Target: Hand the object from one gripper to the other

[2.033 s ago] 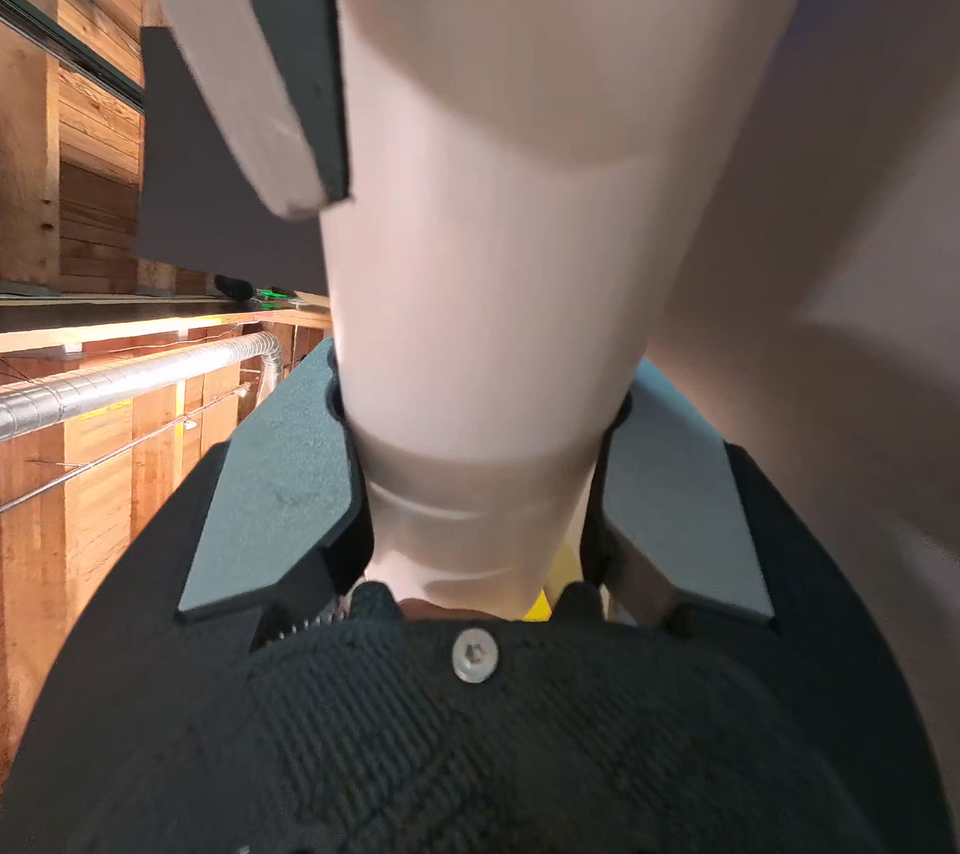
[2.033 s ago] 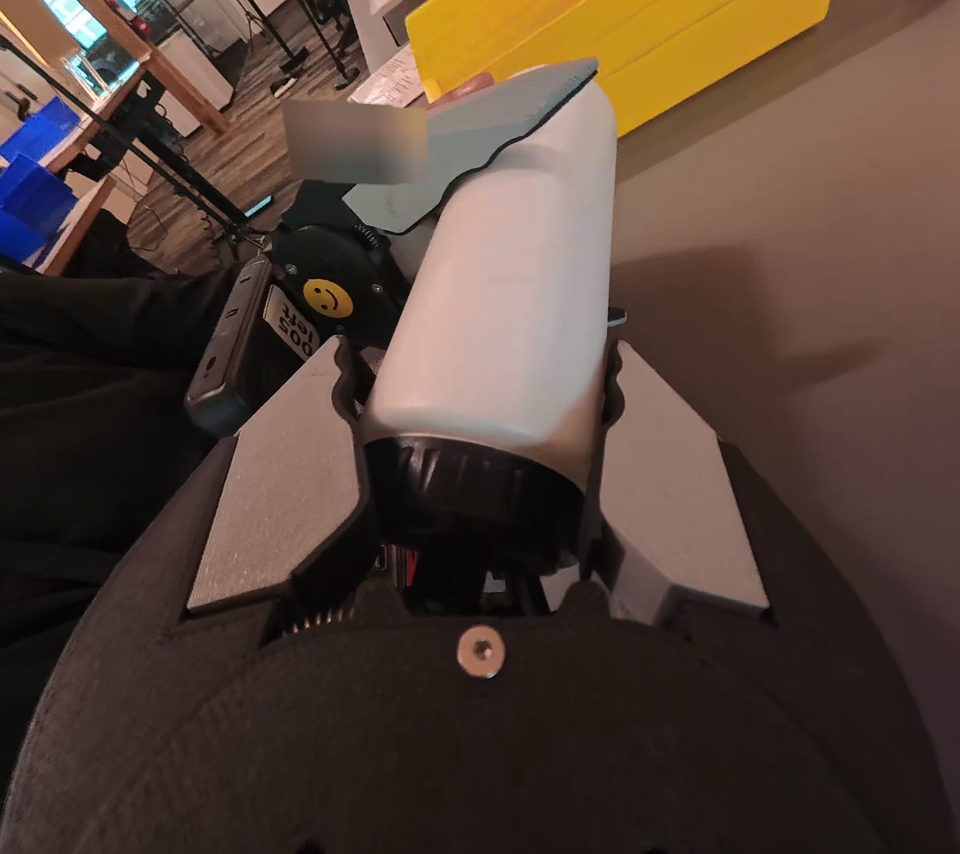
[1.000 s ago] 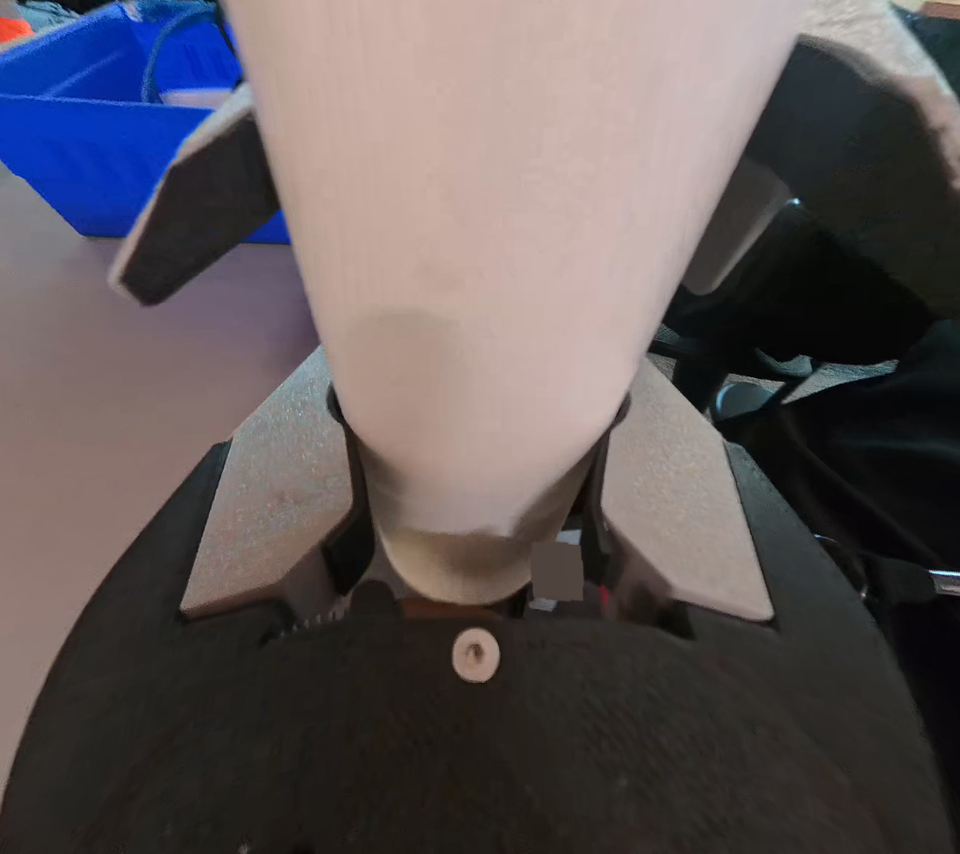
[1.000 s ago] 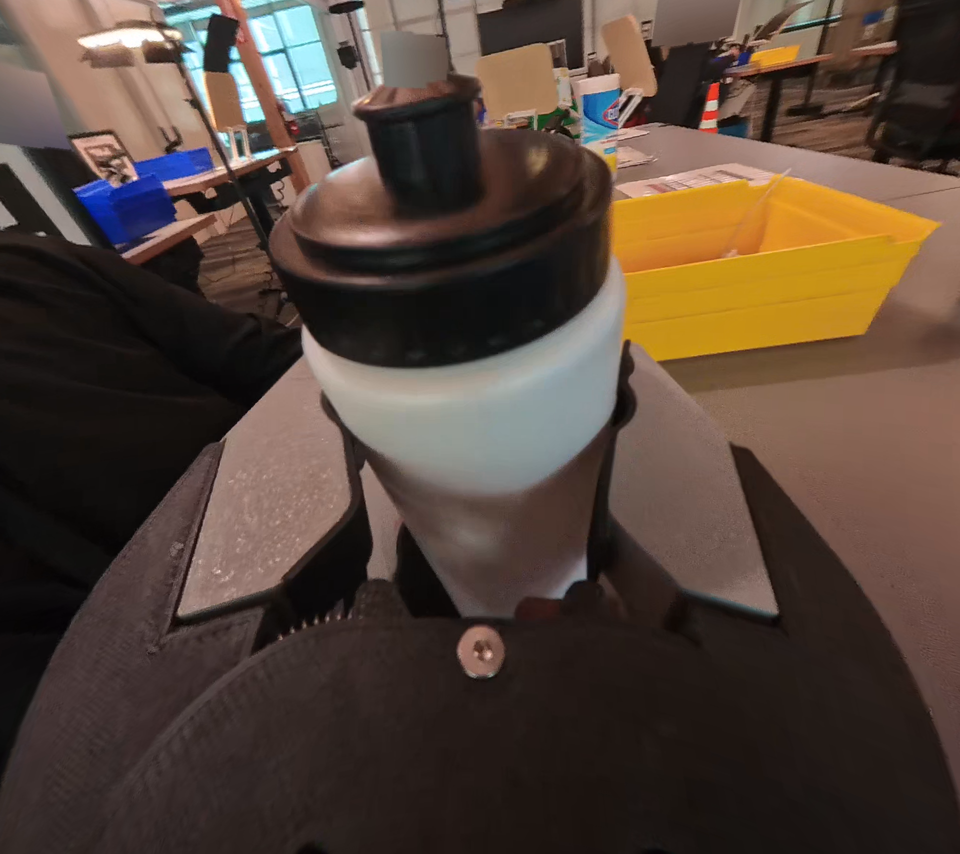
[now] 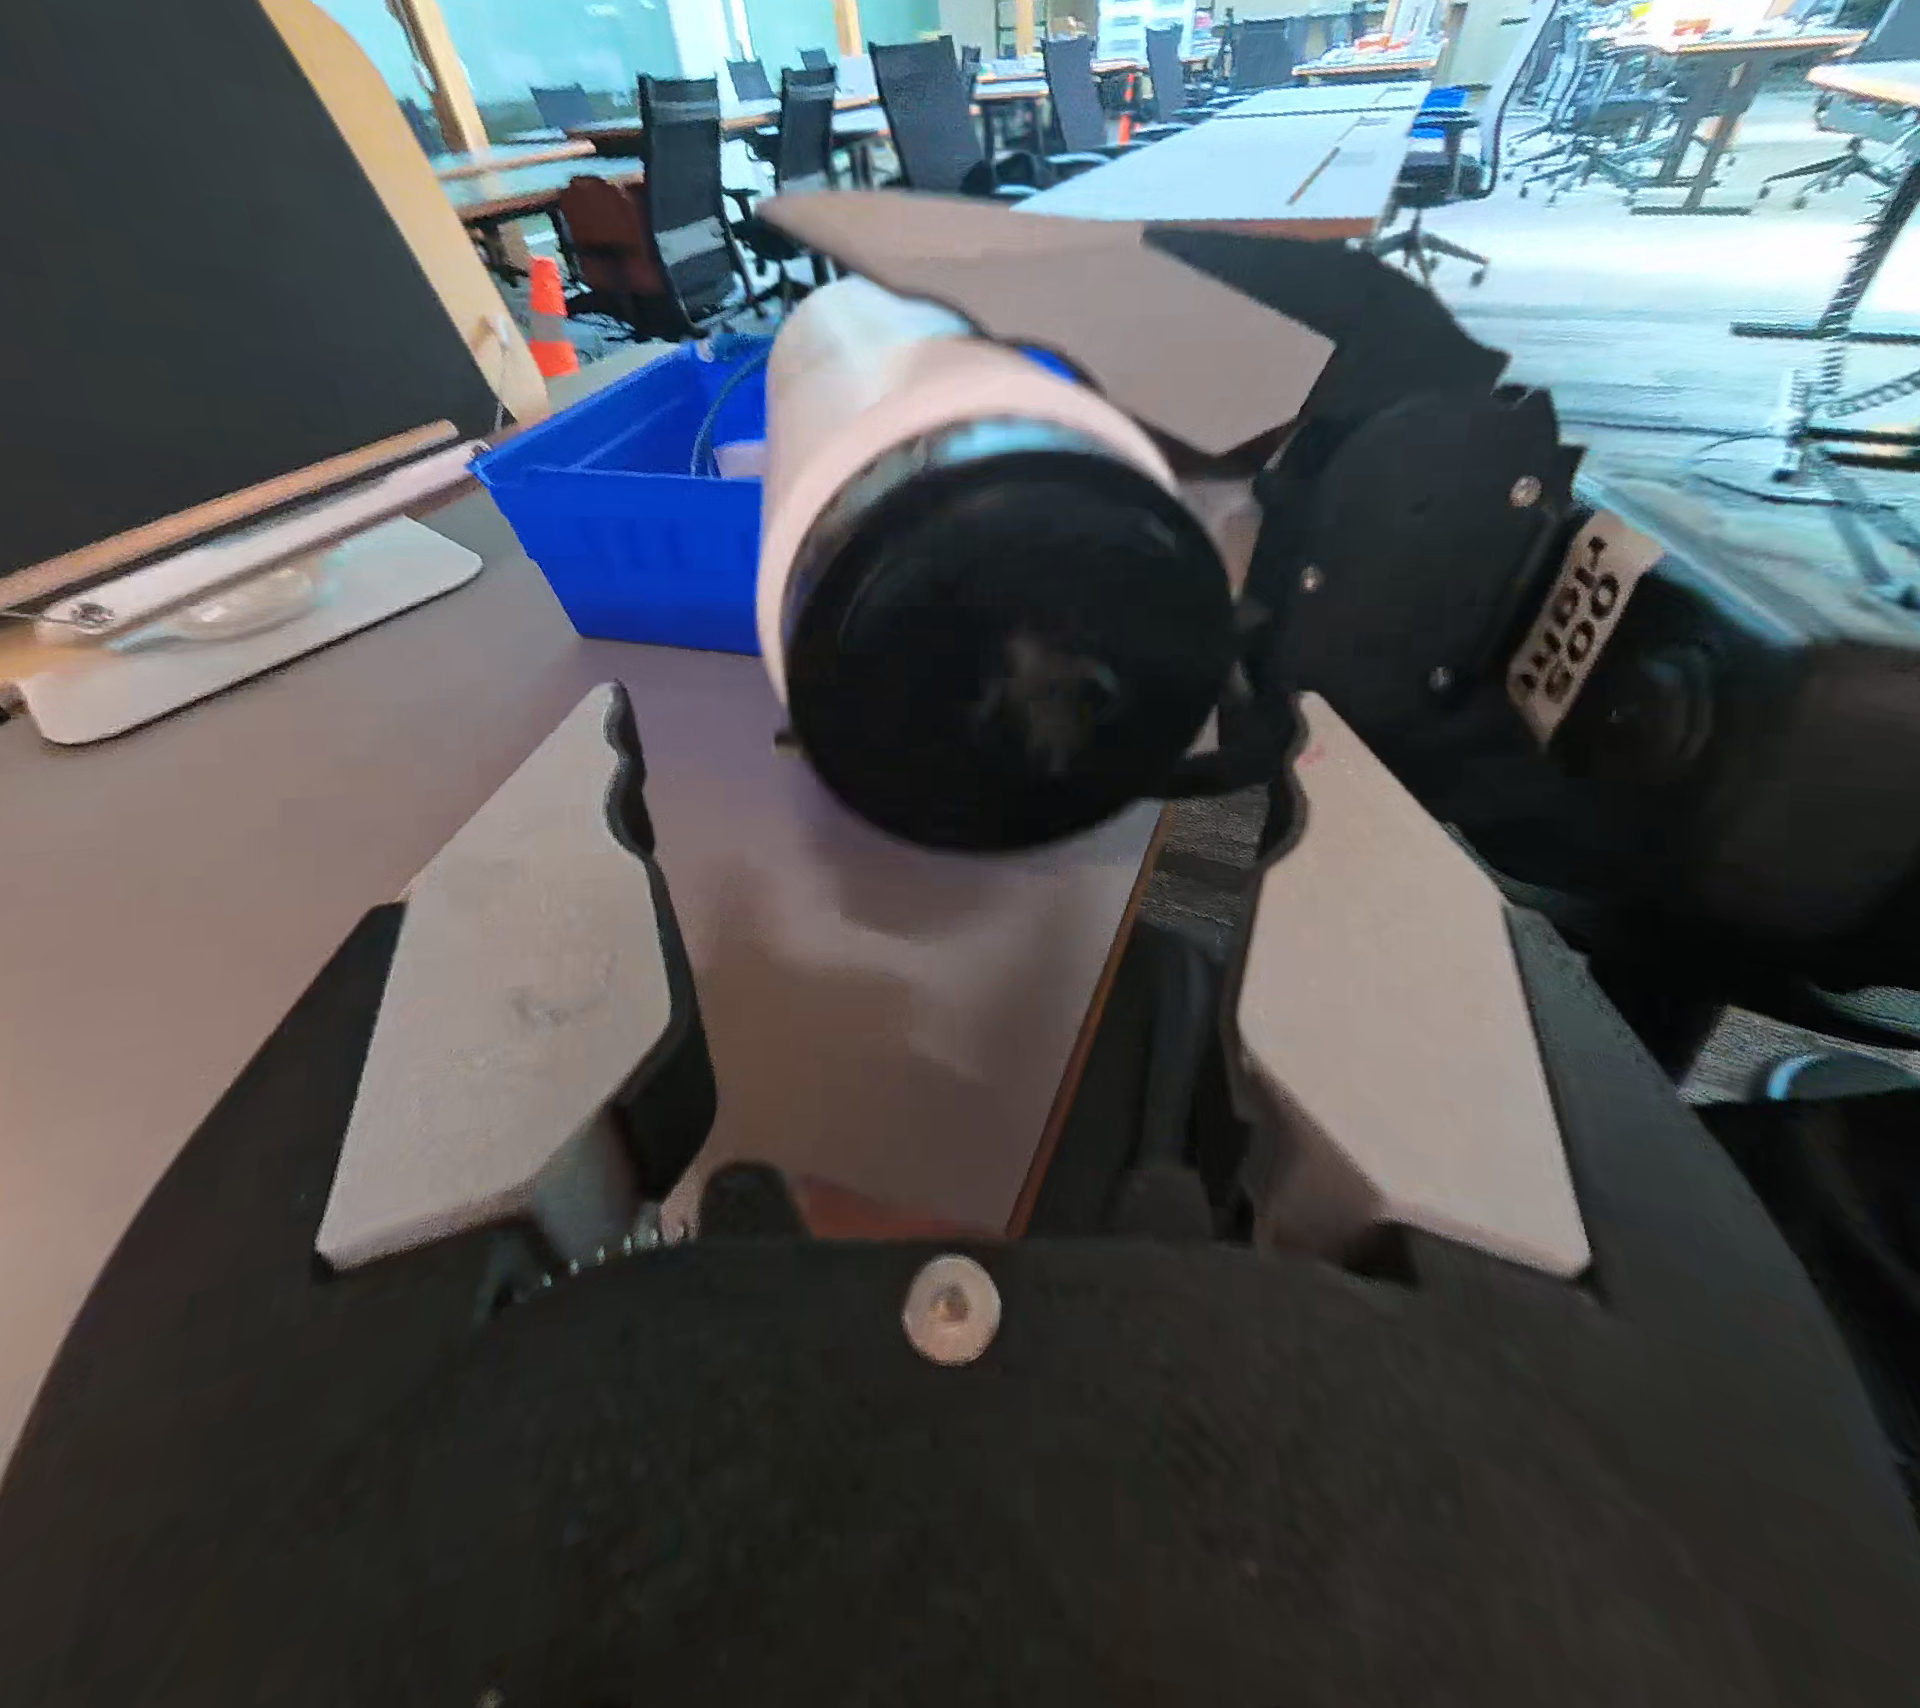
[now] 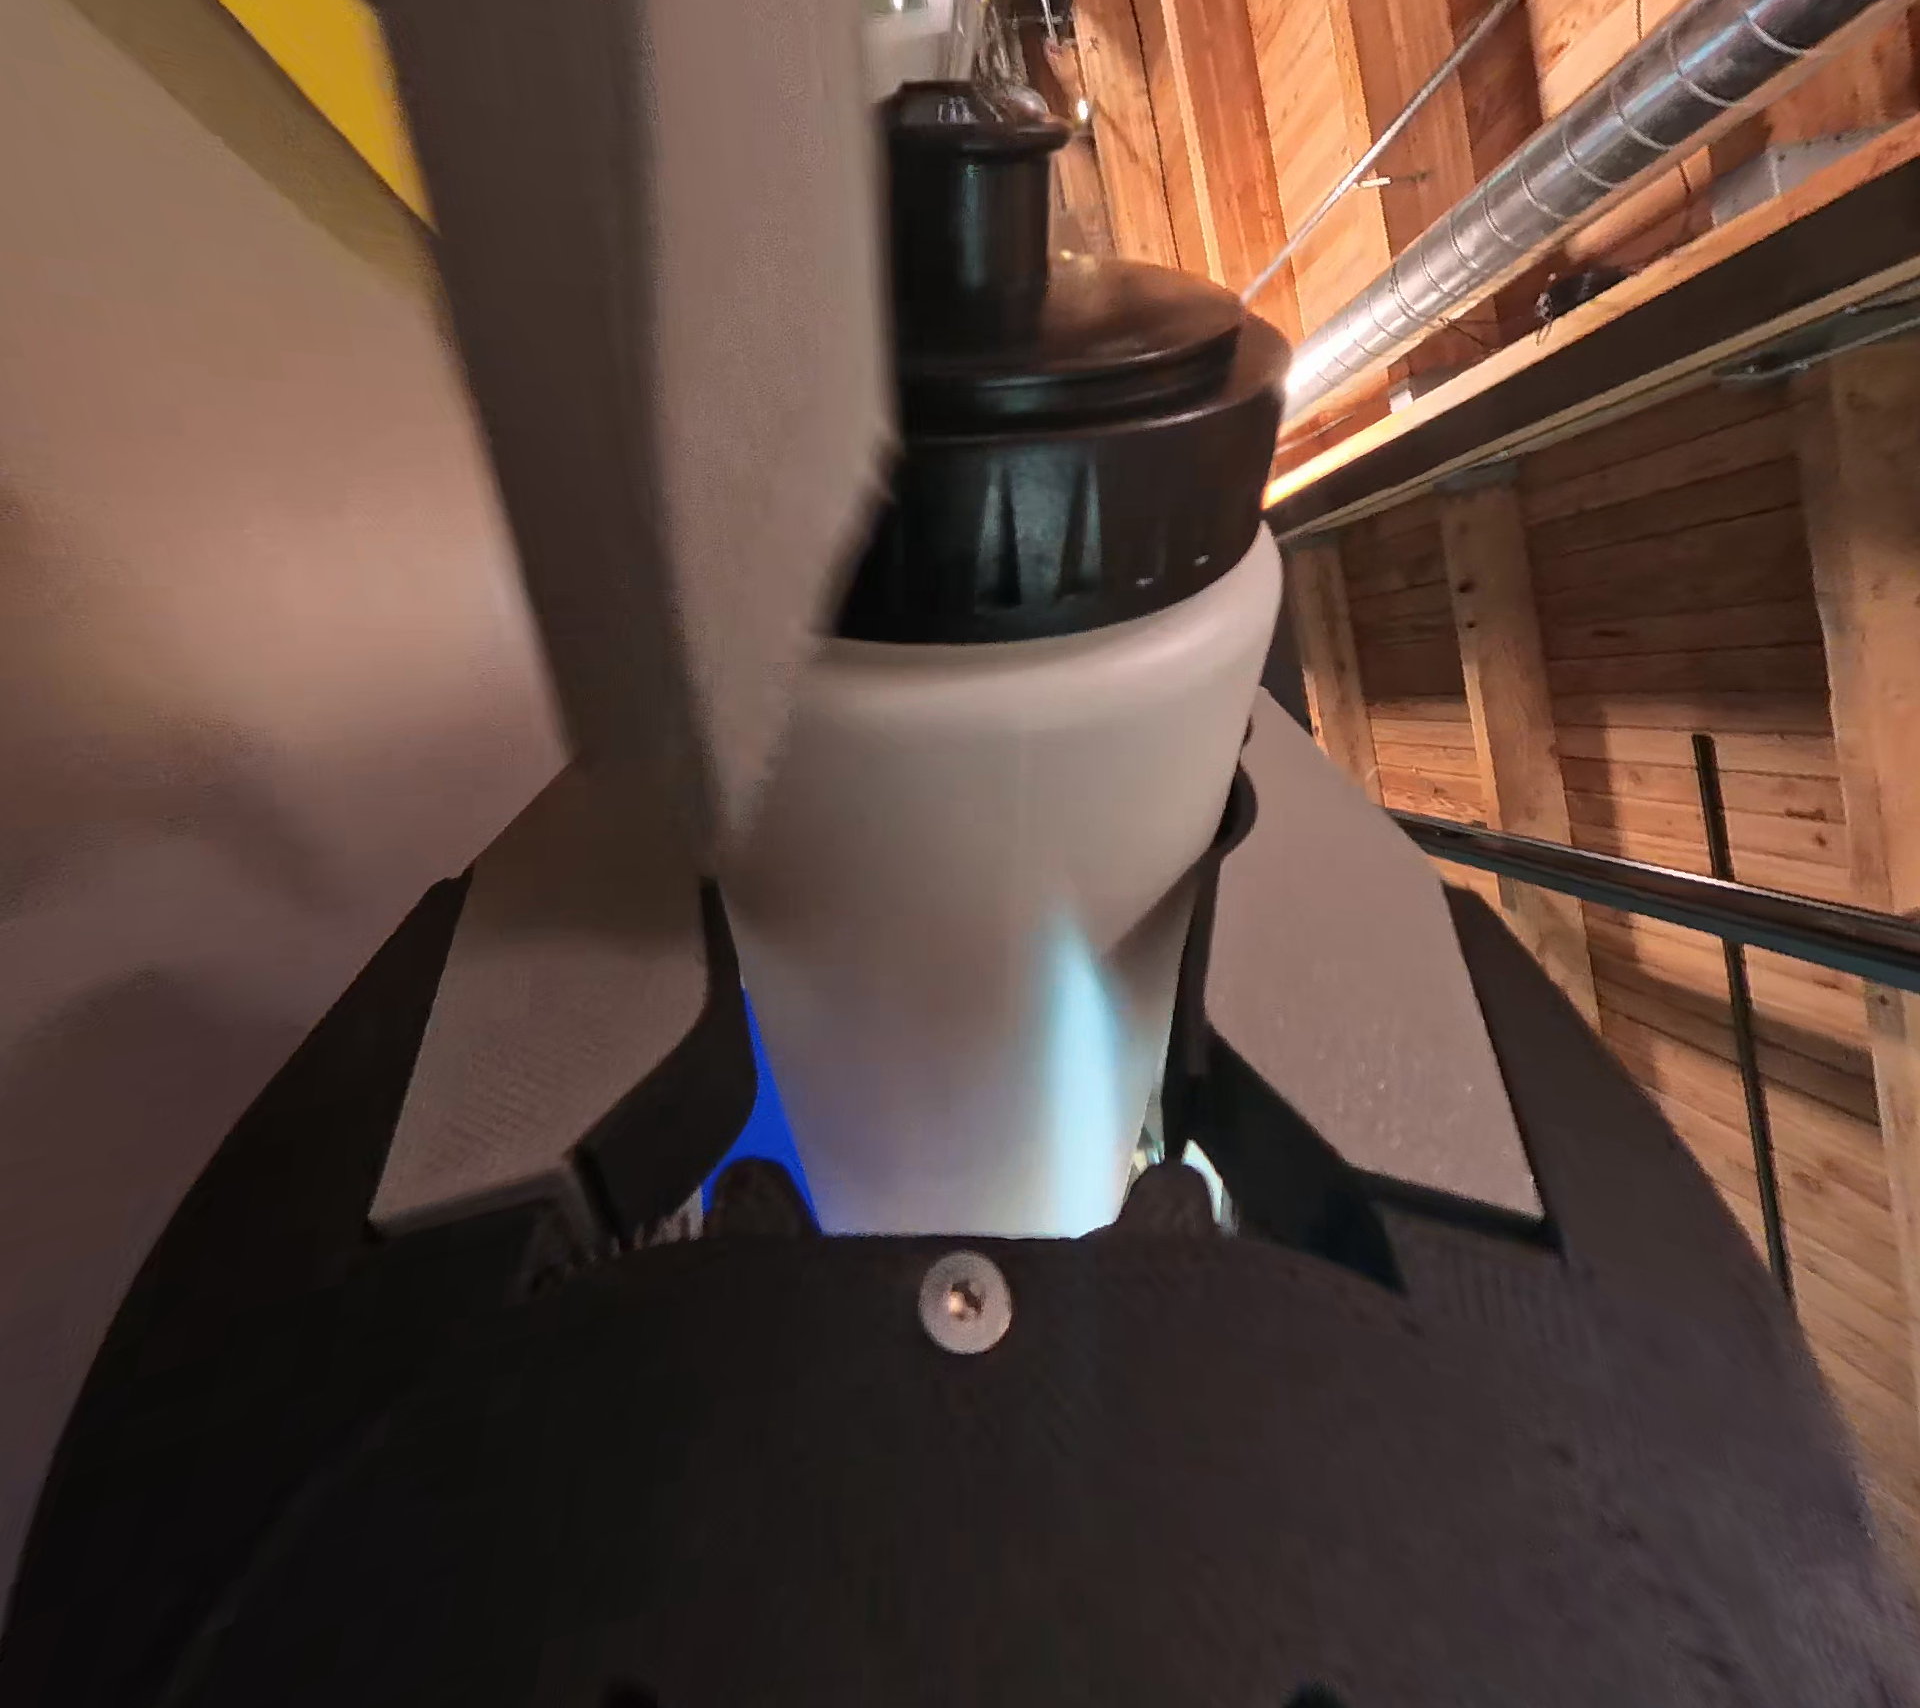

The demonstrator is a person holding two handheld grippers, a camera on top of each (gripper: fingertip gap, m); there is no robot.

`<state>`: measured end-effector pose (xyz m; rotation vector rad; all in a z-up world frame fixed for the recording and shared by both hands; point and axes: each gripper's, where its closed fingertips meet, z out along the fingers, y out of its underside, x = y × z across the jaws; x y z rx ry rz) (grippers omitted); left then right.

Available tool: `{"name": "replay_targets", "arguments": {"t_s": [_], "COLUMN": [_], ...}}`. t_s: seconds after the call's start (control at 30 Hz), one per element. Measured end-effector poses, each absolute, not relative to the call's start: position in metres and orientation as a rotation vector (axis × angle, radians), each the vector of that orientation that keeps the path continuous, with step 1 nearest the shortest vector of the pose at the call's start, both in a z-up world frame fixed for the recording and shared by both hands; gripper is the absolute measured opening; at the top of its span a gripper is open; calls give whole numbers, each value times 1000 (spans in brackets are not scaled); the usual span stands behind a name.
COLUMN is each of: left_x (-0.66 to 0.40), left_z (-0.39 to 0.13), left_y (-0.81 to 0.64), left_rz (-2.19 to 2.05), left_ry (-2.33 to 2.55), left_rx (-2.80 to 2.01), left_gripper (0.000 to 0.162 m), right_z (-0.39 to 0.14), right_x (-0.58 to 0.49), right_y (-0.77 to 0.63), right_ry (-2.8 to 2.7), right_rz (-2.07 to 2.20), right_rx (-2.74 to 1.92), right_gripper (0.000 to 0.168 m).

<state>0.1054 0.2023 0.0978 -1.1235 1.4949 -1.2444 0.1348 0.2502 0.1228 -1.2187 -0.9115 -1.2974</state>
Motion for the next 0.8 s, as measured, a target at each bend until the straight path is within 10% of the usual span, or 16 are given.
{"name": "replay_targets", "arguments": {"t_s": [0.13, 0.3, 0.53, 0.8], "left_x": [102, 104, 93, 87], "left_z": [100, 94, 117, 126], "left_y": [196, 207, 247, 264], "left_rz": [-1220, -996, -610, 25], "left_ry": [1519, 1559, 1468, 1326], "left_rx": [-1045, -947, -779, -365], "left_gripper": [88, 88, 86, 85], "right_z": [111, 105, 104, 92], "right_x": [116, 116, 109, 133], "right_y": [255, 258, 243, 234], "right_ry": [-977, -990, -1006, -629], "right_rz": [-1296, -1295, -948, -7], "right_rx": [-1203, -1213, -1299, -1742], "right_gripper": [98, 94, 47, 61]}}
